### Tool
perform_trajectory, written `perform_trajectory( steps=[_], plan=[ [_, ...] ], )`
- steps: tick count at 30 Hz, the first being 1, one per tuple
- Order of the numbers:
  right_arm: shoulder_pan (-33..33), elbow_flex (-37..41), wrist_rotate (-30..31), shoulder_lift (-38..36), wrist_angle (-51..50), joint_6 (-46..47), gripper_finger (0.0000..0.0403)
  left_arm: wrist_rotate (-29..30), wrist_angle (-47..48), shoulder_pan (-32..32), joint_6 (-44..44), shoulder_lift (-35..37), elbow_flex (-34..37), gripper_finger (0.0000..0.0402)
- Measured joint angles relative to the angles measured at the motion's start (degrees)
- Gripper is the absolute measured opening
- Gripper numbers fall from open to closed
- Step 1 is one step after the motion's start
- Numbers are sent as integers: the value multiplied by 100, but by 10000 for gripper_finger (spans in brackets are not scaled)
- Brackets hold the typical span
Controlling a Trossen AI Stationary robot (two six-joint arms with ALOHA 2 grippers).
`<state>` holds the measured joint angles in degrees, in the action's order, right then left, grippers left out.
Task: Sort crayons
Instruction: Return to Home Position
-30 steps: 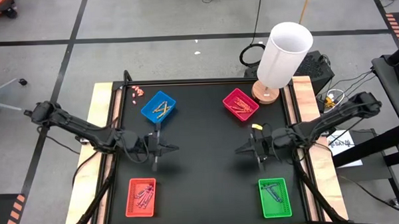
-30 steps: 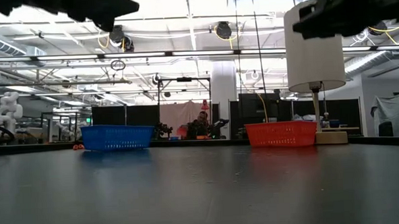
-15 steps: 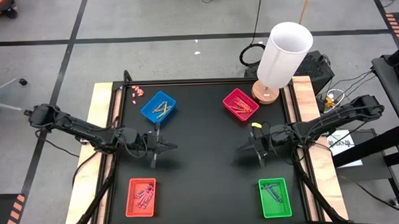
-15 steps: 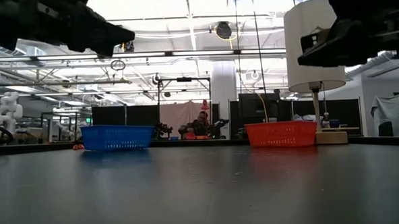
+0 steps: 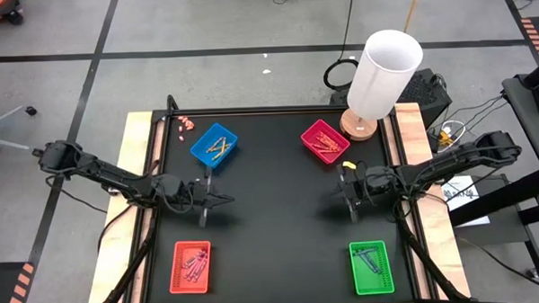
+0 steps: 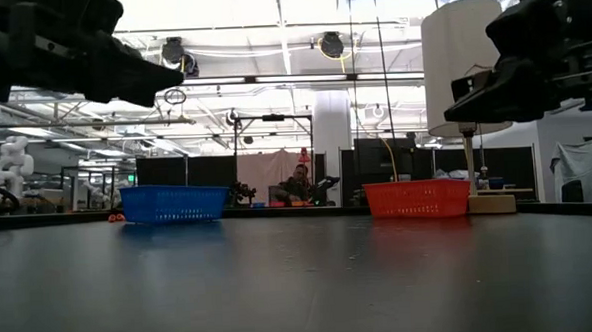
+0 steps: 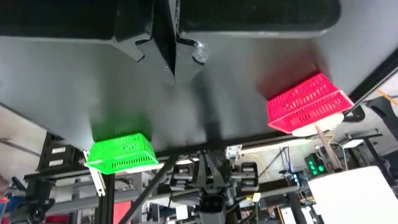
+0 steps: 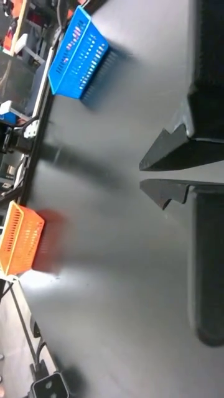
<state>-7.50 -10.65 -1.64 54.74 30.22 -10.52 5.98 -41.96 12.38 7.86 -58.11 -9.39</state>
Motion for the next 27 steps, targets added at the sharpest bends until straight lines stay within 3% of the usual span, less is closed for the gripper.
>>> perform_trajectory(
  steps=[13,21,27],
  plan=[
    [10,547,12,0,614,233,17,-15,-1607,0,2,6,903,1],
    [10,856,10,-280,830,410,17,-167,-1440,-102,46,97,903,1],
    [10,867,9,-680,451,402,17,-533,-1036,-368,32,480,905,1]
  ],
)
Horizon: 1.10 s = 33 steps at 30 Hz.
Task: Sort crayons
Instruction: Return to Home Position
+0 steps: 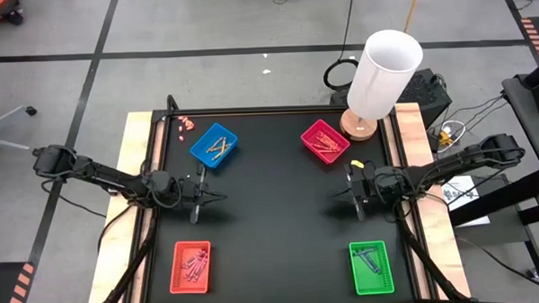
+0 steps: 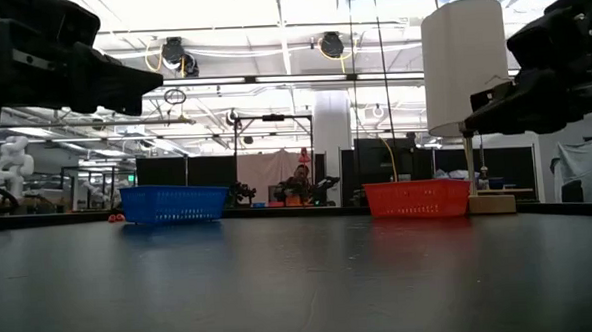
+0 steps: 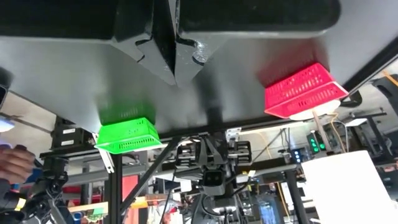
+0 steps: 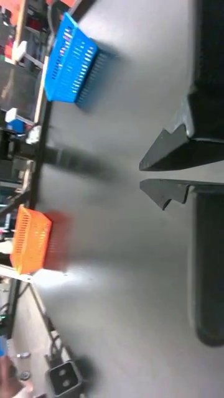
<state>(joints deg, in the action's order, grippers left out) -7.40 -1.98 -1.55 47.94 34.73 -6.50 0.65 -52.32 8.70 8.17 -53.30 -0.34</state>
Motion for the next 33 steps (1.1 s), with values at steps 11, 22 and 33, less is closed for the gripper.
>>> perform_trajectory(
  steps=[11,22,33],
  plan=[
    [65,9,-4,-1106,-1076,-31,17,-249,1383,-235,-172,1308,1,1],
    [256,11,-16,-2472,-2266,-63,17,-252,2507,-235,-178,2523,2,1],
    [255,17,-226,-3586,-3060,-65,17,-397,3277,-235,-178,3474,4,1]
  ],
)
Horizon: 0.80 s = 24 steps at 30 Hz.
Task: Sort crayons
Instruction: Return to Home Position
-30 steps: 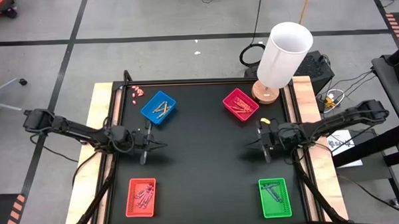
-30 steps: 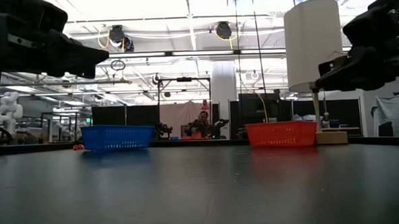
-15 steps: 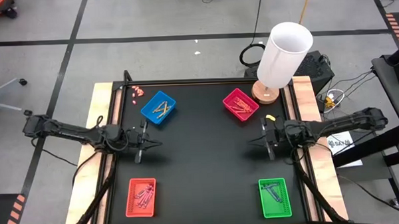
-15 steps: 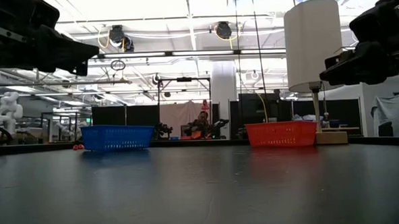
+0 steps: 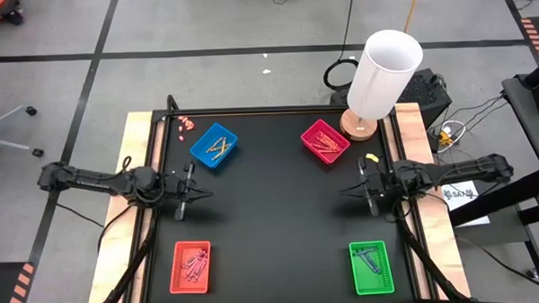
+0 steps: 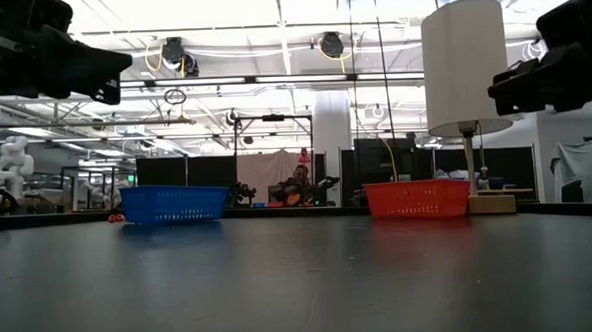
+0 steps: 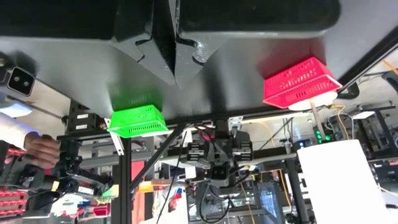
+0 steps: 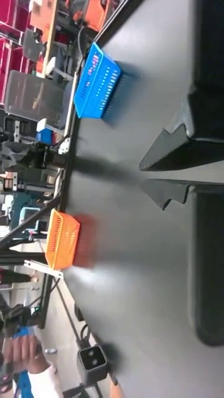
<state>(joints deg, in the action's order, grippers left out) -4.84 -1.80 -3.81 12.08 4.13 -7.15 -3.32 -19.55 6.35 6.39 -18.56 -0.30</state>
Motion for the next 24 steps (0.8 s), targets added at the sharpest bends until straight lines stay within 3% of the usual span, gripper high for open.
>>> perform_trajectory(
  steps=[12,20,24],
  plan=[
    [0,0,77,-934,-461,-81,17,-56,805,0,168,1007,2,1],
    [0,0,81,-1070,-494,-171,17,-47,1632,0,146,1838,4,1],
    [0,0,85,-1071,-503,-125,17,-21,1738,0,144,1855,4,1]
  ],
)
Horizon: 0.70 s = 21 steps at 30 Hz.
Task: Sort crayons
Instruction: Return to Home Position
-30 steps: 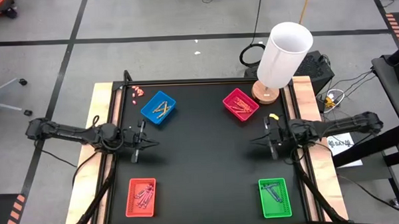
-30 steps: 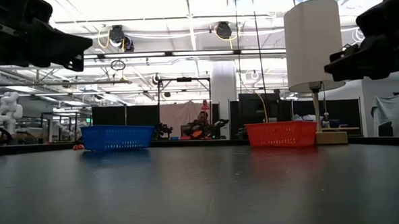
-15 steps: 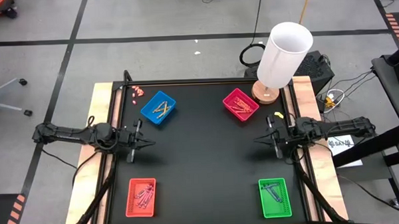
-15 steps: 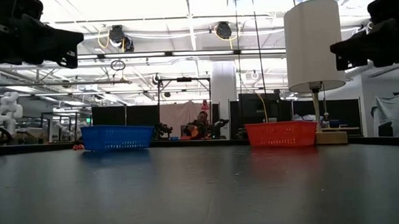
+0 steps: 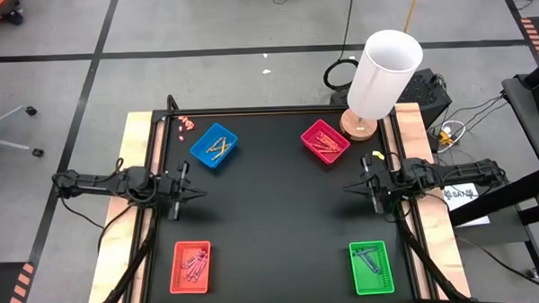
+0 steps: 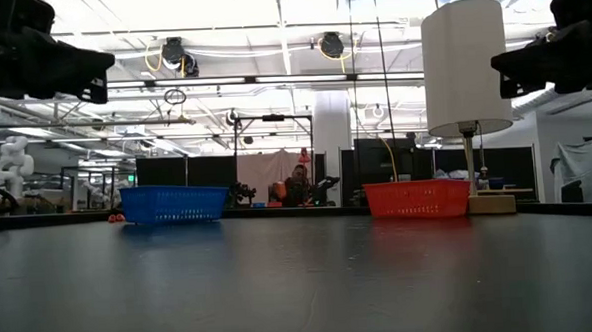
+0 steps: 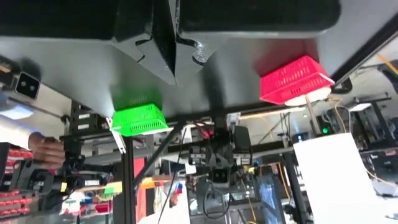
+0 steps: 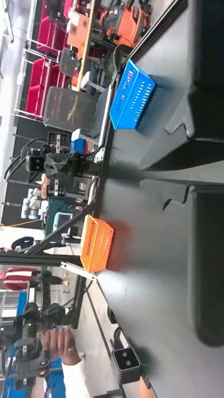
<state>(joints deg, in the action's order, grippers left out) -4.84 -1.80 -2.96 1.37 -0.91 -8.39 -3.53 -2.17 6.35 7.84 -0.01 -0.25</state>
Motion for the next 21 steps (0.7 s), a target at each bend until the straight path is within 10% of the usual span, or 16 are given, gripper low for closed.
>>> perform_trajectory(
  steps=[21],
  plan=[
    [0,0,4,-17,-20,35,17,335,120,0,-149,-2,0,1]
  ],
)
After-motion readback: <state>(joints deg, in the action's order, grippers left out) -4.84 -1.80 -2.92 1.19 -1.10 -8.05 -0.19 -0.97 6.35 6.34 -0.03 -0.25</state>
